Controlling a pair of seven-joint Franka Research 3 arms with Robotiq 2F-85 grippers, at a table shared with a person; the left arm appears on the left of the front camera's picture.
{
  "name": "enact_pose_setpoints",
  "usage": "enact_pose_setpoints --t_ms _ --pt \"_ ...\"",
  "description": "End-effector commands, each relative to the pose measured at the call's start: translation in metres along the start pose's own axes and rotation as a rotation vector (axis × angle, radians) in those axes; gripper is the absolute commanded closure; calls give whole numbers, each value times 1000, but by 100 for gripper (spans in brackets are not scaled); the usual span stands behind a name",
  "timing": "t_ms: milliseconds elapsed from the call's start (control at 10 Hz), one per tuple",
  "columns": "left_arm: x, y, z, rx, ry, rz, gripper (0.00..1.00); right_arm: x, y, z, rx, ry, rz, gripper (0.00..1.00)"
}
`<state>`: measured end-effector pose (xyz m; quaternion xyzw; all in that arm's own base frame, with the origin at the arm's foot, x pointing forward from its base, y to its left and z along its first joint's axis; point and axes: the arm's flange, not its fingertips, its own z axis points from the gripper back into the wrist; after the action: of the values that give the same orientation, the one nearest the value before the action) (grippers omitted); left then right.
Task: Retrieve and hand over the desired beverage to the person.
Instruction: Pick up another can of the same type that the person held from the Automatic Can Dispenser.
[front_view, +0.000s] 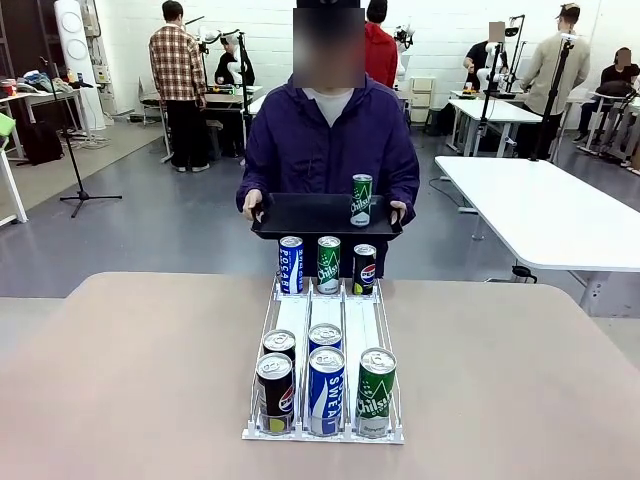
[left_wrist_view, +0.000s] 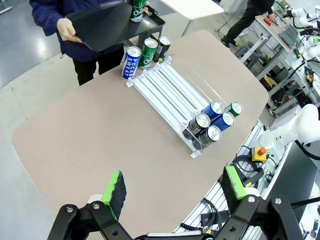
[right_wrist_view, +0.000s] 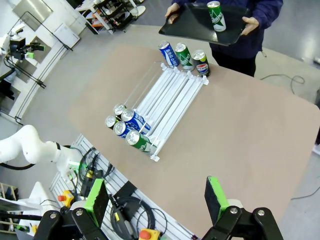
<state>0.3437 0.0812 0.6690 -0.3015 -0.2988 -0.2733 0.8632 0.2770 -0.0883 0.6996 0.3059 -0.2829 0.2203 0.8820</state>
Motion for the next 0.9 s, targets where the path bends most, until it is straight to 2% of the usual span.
enact_pose_setpoints --t_ms 0,400,500,600,800 --pt "0 0 0 0 0 0 0 0 -3 -2 10 3 13 0" --pt "51 -101 -91 210 404 -105 0 0 -3 -2 10 3 13 0" --pt "61 -134 -116 251 457 -92 0 0 -3 -2 10 3 13 0" --pt "67 -164 -155 391 442 19 0 0 -3 -2 10 3 13 0" --pt "62 -196 -217 510 478 159 0 0 -3 -2 10 3 13 0"
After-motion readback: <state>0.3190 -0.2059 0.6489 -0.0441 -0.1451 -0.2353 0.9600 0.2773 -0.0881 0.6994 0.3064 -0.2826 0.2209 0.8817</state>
